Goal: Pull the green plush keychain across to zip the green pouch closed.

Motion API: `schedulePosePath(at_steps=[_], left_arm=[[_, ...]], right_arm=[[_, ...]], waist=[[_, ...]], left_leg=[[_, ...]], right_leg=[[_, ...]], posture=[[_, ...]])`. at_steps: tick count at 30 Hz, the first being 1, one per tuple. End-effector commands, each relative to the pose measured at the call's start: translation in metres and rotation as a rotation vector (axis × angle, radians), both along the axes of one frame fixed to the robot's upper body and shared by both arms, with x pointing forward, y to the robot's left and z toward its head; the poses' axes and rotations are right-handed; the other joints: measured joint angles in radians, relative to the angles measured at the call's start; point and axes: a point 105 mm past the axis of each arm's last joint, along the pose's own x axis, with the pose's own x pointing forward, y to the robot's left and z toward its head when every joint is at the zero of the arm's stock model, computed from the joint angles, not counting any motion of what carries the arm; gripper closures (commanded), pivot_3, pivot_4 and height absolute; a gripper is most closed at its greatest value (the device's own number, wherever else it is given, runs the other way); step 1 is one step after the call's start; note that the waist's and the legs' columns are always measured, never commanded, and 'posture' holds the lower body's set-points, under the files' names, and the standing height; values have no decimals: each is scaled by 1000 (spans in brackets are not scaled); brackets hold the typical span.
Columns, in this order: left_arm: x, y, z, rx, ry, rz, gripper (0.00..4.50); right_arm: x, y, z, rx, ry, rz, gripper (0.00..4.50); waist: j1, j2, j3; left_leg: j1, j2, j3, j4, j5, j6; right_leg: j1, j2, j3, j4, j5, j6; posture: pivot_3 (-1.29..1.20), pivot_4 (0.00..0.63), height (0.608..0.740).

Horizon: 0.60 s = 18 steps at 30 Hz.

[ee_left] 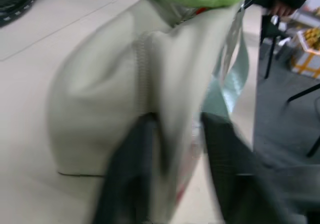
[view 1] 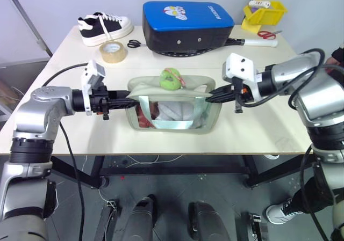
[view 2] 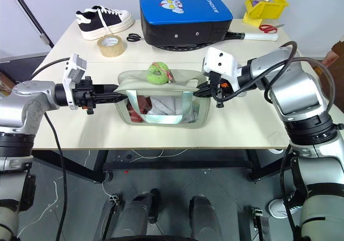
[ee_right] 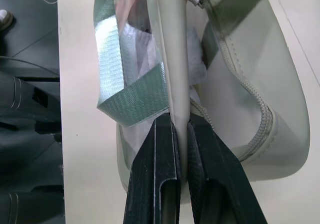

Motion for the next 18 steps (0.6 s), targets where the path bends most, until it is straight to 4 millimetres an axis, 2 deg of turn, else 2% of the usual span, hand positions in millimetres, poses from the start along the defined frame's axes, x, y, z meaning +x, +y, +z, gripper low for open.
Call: schedulePosePath(at_steps=[1, 3, 4, 7, 9, 12, 18], left_arm=[[-1, -4, 5, 17, -47, -5, 4499], [3, -4, 4, 31, -59, 25, 4500], [4, -4, 4, 34, -61, 30, 4500], [3, -7, 5, 36, -63, 30, 4500], [2, -8, 6, 33, -65, 28, 4500], [1, -10, 5, 30, -66, 26, 4500], [-2, -13, 4, 24, -59, 25, 4500]], right_arm=[[-3, 5, 17, 7, -65, 27, 4117], [-5, 4, 18, 12, -61, 33, 3372], [-9, 3, 24, 32, -65, 50, 2863], [-17, 3, 51, 131, -112, 106, 1249], [-19, 9, 66, 191, -145, 129, 157], [-13, 29, 75, 238, -161, 136, 69], [15, 72, 57, 213, -116, 78, 69]], waist=[[0, 0, 0], [0, 0, 0], [1, 0, 0], [2, 0, 0], [1, 0, 0], [-1, 0, 0], [1, 0, 0]], left_leg=[[0, 0, 0, 0, 0, 0], [0, 0, 0, 0, 0, 0], [0, 0, 0, 0, 0, 0], [0, 0, 0, 0, 0, 0], [0, 0, 1, 0, 0, 0], [0, 0, 0, 0, 0, 0], [1, 1, 0, 0, 0, 0]], right_leg=[[0, 0, 0, 0, 0, 0], [0, 1, 0, 0, 0, 0], [0, 1, 0, 0, 0, 0], [0, 1, 0, 0, 0, 0], [1, 1, 0, 0, 0, 0], [1, 0, 0, 0, 0, 0], [0, 0, 0, 0, 0, 0]], posture=[[0, 150, 724], [0, 150, 724], [0, 150, 724], [0, 150, 724], [0, 150, 724], [0, 150, 724], [0, 150, 724]])
